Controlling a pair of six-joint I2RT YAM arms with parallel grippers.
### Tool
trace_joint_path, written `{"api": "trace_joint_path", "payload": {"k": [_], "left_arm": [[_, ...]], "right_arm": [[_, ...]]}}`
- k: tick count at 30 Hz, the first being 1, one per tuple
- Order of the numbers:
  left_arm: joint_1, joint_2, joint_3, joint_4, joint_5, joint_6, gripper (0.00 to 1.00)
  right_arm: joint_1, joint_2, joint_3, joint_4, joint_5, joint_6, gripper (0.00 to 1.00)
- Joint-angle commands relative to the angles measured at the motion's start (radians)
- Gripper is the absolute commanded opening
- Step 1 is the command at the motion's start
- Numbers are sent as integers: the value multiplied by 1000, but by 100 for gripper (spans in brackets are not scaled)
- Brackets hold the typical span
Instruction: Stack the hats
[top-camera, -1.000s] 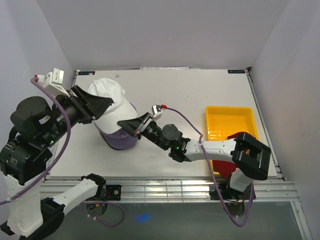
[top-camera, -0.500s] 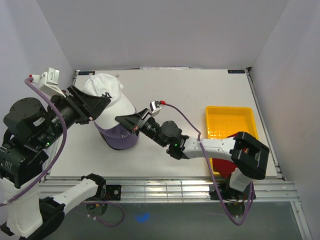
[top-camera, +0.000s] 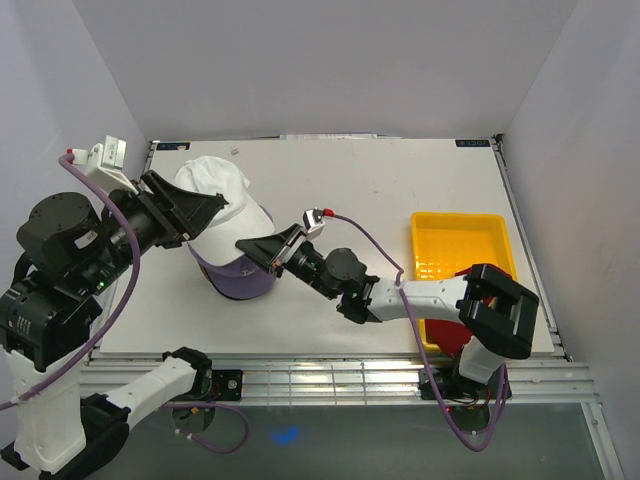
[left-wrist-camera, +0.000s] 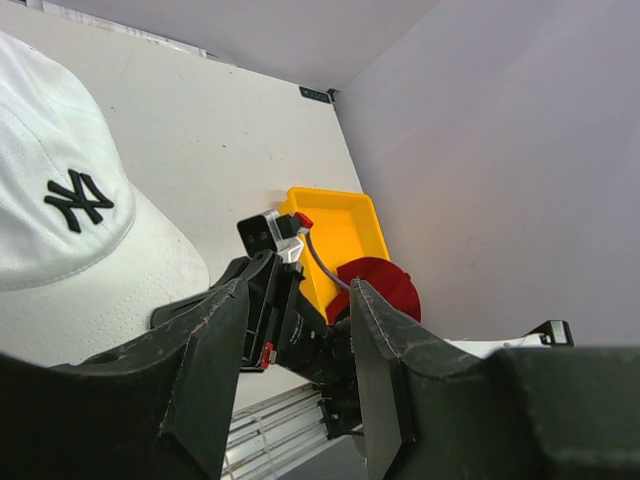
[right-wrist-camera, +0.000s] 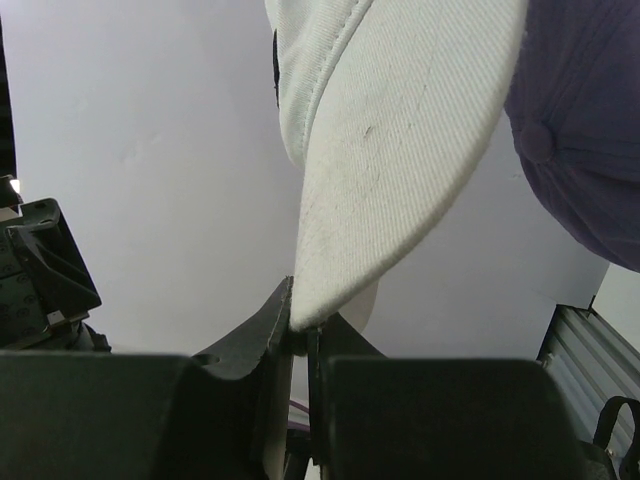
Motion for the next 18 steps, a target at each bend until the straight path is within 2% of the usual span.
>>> {"api": "trace_joint_path", "payload": {"k": [1,18], "left_arm": [[-4,-3,0,2,8,14,56],[-4,-19,-69,28,11,4,55]], "right_arm": [[-3,-23,-12,120,3,15,8],[-9,-23,-198,246,7,44,8]]}}
